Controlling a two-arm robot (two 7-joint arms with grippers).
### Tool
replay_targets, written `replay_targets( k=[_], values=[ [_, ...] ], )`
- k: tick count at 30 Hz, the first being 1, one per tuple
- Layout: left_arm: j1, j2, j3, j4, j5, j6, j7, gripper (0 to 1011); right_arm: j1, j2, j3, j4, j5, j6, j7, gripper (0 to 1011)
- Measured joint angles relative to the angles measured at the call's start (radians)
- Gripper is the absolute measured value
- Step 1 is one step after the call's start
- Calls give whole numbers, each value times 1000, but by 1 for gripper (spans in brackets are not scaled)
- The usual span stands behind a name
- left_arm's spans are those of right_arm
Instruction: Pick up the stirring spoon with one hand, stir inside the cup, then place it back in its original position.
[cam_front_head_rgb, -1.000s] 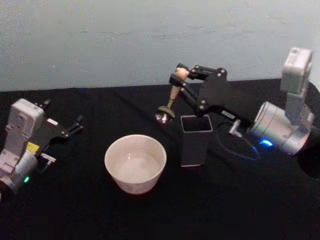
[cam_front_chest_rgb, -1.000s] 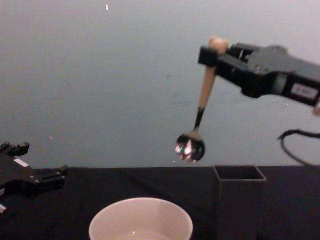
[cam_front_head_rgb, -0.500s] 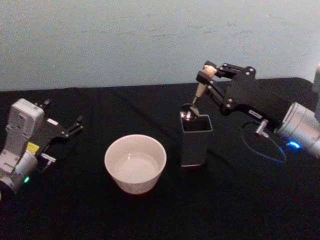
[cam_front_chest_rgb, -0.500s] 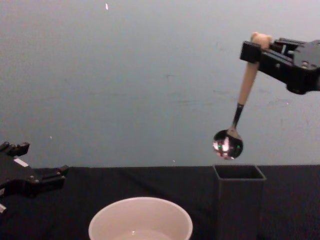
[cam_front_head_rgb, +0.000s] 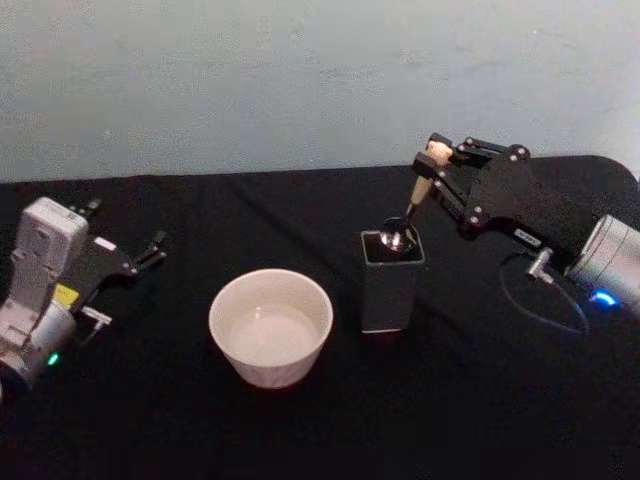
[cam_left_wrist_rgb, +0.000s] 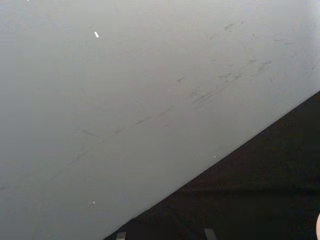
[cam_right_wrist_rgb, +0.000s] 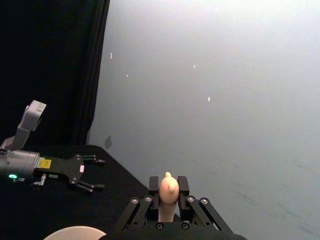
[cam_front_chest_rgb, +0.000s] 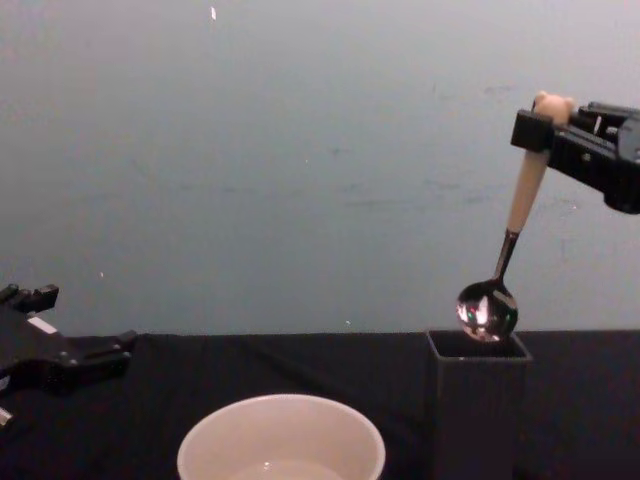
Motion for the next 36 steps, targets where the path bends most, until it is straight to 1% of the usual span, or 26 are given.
replay_targets(
  k=[10,19,24,30,36],
  values=[
    [0,0,0,0,0,0,0,1001,18,-19,-17,43,-17,-2,6,213],
    [0,0,0,0,0,0,0,1001,38,-33,-23,73,-19,-4,12,213],
    [0,0,0,0,0,0,0,1001,40,-33,-29,81,-16,-1,23,213],
    [0,0,0,0,0,0,0,1001,49,-26,-44,102,-3,6,55,213],
    [0,0,0,0,0,0,0,1001,59,-25,-61,126,-2,7,68,213]
  ],
)
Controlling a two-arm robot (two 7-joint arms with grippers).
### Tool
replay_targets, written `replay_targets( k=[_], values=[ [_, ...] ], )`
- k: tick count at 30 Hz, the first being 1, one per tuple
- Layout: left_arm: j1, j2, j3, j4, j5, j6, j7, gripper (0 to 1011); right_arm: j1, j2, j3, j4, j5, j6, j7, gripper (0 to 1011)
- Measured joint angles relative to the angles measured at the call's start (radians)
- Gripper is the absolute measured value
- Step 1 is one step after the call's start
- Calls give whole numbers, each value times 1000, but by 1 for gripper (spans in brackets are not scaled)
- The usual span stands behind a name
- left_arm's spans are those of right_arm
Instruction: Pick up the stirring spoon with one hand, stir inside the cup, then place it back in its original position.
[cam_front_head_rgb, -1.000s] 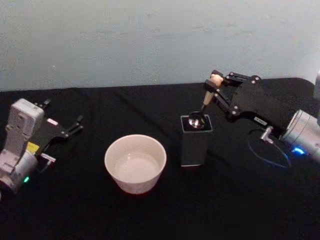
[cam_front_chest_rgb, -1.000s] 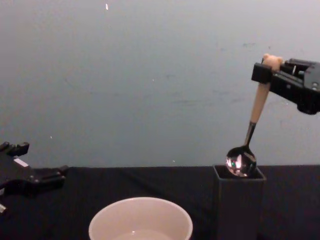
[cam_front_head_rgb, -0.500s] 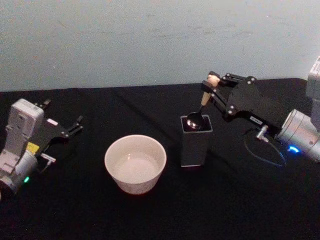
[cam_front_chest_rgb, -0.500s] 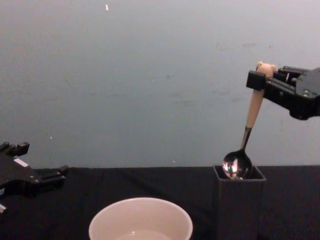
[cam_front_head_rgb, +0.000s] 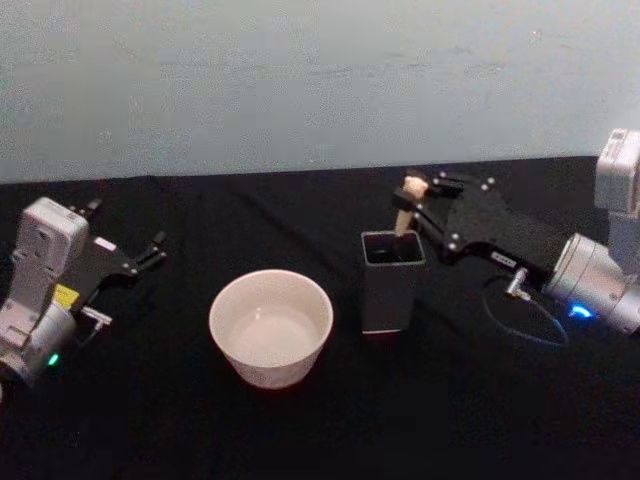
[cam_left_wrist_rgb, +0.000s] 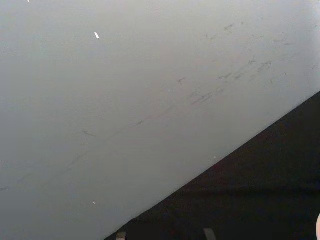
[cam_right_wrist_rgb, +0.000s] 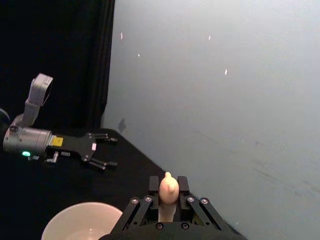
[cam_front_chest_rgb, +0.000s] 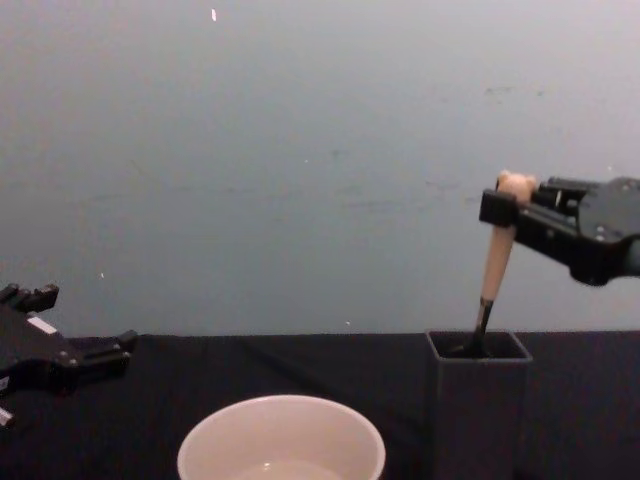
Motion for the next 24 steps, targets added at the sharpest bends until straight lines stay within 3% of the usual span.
replay_targets(
  k=[24],
  values=[
    [0,0,0,0,0,0,0,1002,37,-49,-53,137,-53,28,-25,213]
  ],
)
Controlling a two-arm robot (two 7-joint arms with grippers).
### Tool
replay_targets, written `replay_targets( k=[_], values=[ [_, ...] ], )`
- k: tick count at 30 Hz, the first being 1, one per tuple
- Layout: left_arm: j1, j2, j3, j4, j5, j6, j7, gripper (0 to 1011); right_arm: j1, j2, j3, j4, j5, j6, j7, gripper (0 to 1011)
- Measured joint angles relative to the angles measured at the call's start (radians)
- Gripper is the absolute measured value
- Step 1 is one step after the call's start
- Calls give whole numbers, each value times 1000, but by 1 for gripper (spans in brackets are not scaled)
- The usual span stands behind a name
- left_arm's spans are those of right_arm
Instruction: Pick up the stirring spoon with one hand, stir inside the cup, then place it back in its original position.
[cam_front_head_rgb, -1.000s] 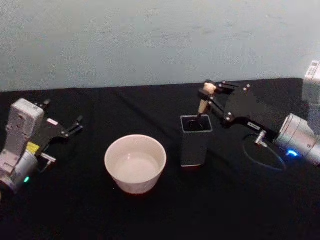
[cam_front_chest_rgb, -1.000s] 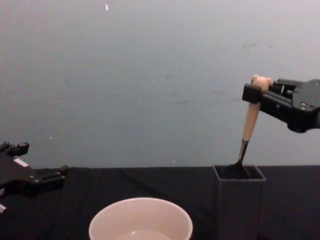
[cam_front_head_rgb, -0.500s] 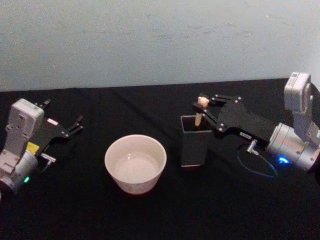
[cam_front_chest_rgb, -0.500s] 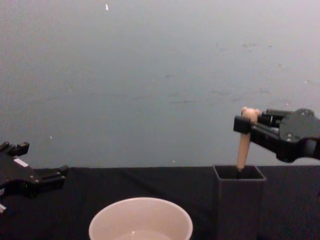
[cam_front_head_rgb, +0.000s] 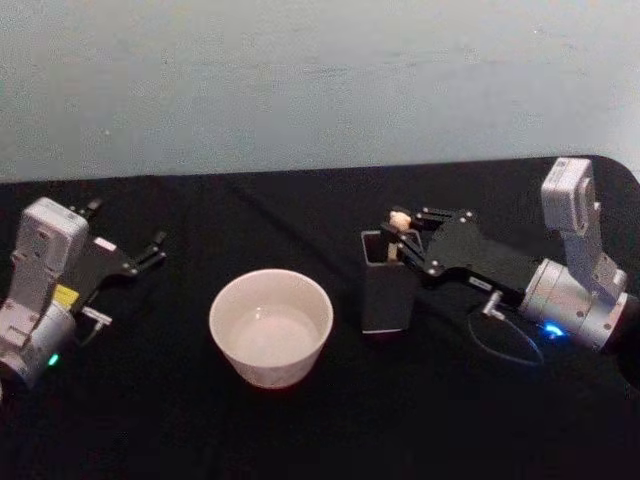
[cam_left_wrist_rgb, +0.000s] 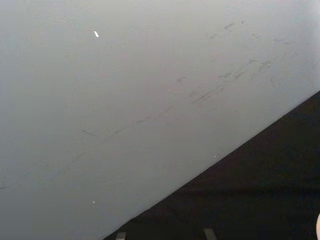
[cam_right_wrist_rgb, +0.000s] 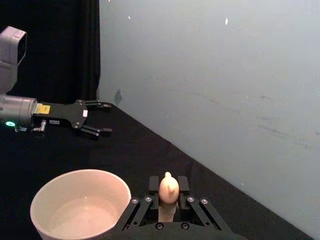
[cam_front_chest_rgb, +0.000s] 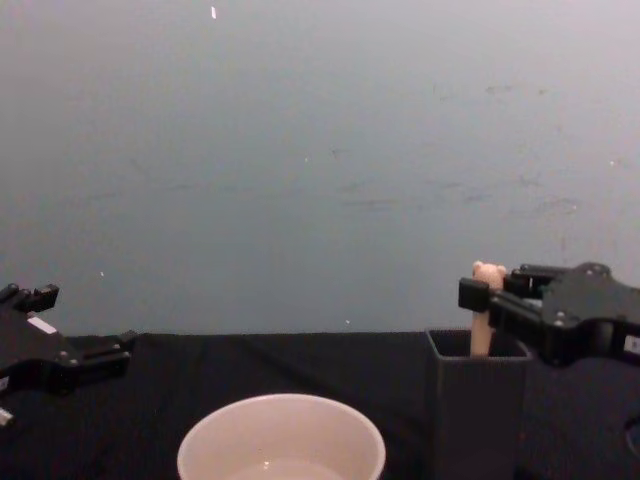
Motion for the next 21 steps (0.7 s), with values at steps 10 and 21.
replay_targets(
  k=[10,21],
  values=[
    [0,0,0,0,0,0,0,1001,4,-10,-4,22,-11,16,-15,213],
    [0,0,0,0,0,0,0,1001,4,-11,-5,22,-16,18,-19,213]
  ],
)
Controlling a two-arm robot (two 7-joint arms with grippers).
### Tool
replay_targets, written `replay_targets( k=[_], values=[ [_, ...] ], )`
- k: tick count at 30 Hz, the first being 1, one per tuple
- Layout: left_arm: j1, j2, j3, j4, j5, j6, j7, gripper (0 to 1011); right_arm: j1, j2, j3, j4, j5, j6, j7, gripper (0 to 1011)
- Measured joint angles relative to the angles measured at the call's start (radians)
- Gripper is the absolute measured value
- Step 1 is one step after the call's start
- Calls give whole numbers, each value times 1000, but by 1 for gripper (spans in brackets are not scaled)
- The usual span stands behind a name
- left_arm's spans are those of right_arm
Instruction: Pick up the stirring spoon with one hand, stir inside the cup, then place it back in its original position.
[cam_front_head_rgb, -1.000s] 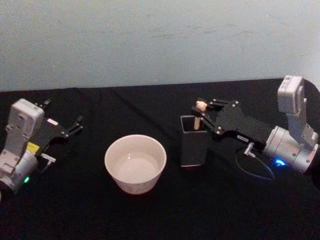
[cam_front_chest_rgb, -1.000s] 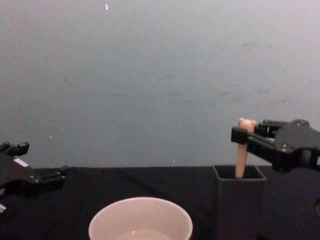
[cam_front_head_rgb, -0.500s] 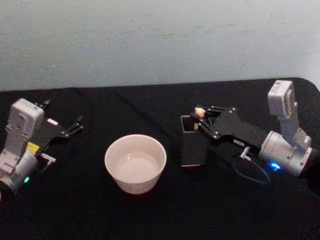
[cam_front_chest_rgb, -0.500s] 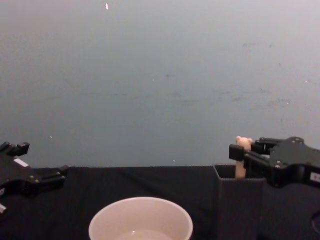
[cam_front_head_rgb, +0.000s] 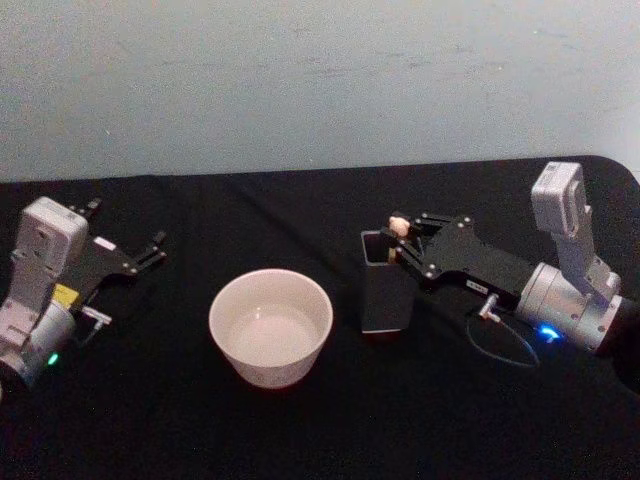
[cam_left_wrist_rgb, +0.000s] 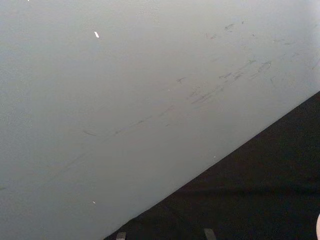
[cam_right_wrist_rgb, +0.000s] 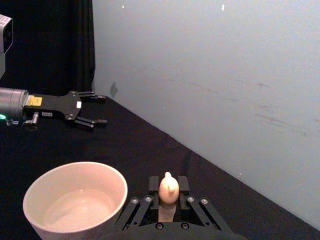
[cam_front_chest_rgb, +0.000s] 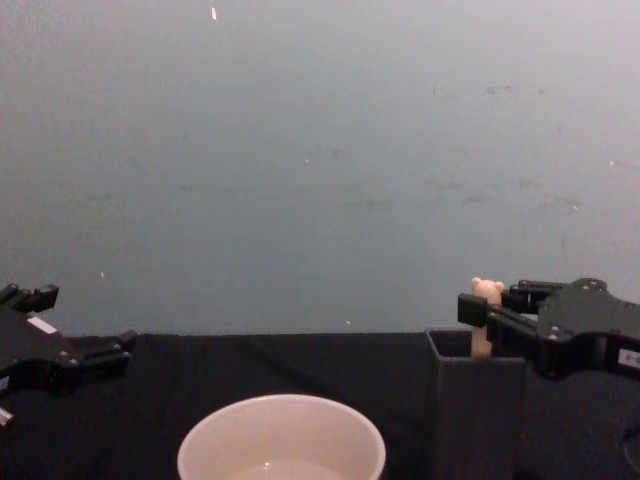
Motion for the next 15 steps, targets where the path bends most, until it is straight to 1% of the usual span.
replay_targets(
  k=[4,7,8,10,11,14,15],
  values=[
    [0,0,0,0,0,0,0,1001,0,0,0,0,1,-1,1,213],
    [0,0,0,0,0,0,0,1001,0,1,1,-1,2,-1,2,252],
    [0,0,0,0,0,0,0,1001,0,1,1,-1,2,-1,2,316],
    [0,0,0,0,0,0,0,1001,0,1,1,-1,2,-1,2,357],
    [0,0,0,0,0,0,0,1001,-1,1,1,-1,3,-1,2,414],
    [0,0,0,0,0,0,0,1001,-1,1,1,-1,3,-1,2,478],
    [0,0,0,0,0,0,0,1001,-1,1,2,-1,3,-1,2,534]
  ],
)
